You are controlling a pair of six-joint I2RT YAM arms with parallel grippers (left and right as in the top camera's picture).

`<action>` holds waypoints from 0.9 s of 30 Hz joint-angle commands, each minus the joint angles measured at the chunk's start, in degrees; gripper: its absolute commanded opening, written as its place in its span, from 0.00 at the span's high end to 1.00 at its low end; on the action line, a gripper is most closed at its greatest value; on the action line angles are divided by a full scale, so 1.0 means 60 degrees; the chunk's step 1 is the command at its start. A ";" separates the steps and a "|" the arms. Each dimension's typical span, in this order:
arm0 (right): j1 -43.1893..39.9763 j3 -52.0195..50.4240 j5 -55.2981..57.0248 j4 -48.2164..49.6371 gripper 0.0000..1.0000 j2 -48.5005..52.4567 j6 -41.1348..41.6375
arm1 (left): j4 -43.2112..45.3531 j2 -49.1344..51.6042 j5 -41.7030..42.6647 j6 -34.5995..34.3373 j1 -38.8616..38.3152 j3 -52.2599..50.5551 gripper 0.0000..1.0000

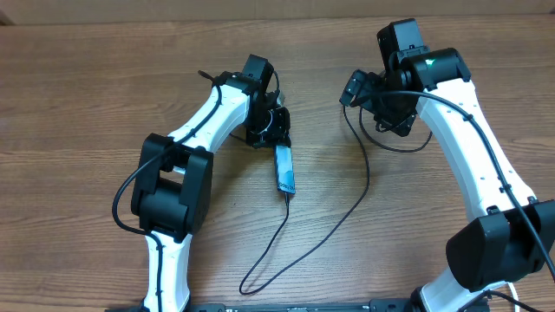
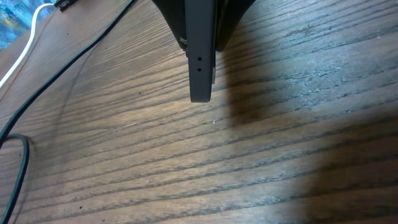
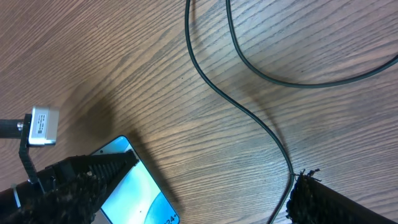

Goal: Plug charger to phone and switch on socket
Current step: 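Release the phone and raise the left gripper slightly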

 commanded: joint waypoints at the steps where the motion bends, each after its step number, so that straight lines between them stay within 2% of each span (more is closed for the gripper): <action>1: -0.0011 0.0149 0.0131 0.0011 0.00 -0.0095 -0.0040 | -0.0018 0.0051 -0.0062 -0.0102 -0.0175 -0.0149 0.95; 27: -0.0011 0.0149 0.0131 0.0004 0.00 -0.0095 -0.0040 | 0.0015 0.0051 -0.0382 -0.0215 -0.0557 -0.0175 0.96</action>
